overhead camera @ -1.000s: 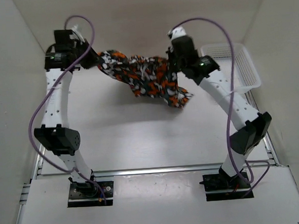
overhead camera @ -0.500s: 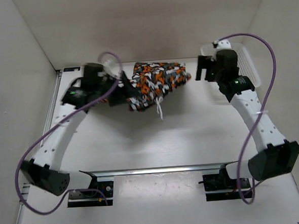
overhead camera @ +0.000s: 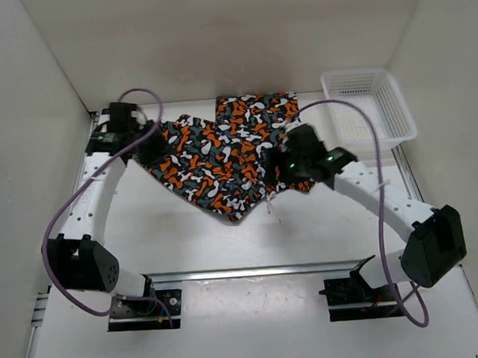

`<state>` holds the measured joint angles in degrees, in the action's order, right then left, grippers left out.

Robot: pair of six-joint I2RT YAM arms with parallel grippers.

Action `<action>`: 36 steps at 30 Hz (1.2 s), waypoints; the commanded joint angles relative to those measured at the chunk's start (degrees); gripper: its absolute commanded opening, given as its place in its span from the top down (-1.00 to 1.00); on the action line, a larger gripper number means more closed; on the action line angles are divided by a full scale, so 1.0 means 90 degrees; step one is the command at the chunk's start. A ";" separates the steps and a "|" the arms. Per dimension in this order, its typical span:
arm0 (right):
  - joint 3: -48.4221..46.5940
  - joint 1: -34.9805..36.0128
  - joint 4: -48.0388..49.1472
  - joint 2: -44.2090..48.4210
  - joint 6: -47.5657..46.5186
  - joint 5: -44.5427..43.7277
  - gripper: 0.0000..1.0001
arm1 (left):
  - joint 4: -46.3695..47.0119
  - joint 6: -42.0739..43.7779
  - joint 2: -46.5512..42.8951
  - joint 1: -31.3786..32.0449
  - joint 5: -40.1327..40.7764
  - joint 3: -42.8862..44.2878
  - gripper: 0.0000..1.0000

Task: Fold and stack the shorts
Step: Flatten the shorts out

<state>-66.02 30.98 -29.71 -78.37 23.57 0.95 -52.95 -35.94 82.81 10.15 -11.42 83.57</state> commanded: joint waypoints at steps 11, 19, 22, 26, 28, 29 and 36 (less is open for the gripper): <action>-0.1745 0.3589 -0.0536 -0.3107 -0.0363 -0.1647 -0.83 | -0.0240 0.0449 -0.0069 -0.2085 -0.0274 -0.0848 -0.34; -0.1173 0.2936 -0.0527 -0.3588 -0.0081 -0.2860 0.76 | -0.0240 0.0507 -0.0128 -0.2212 -0.0411 -0.0848 -0.30; -0.0138 0.2369 -0.0215 -0.2877 0.0144 -0.2752 1.00 | -0.0172 0.0507 -0.0128 -0.2212 -0.0411 -0.0916 -0.30; 0.1064 0.1522 -0.0146 -0.1580 0.0515 -0.2733 1.00 | -0.0045 0.0566 -0.0011 -0.2212 -0.0469 -0.0985 -0.32; 0.1590 0.1227 -0.0146 -0.1206 0.0690 -0.2675 1.00 | 0.0013 0.0566 0.0134 -0.2212 -0.0469 -0.1121 -0.38; 0.1729 0.0935 -0.0146 -0.0876 0.0749 -0.2674 1.00 | 0.0082 0.0566 0.0193 -0.2212 -0.0469 -0.1121 -0.50; 0.1984 0.0279 -0.0614 0.0074 0.1014 -0.1758 -0.70 | 0.0414 0.0352 0.0819 -0.1666 -0.0528 -0.1765 -0.79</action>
<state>-48.49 34.50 -33.71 -81.23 30.65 -19.16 -51.09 -31.77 89.30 -7.25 -15.03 69.97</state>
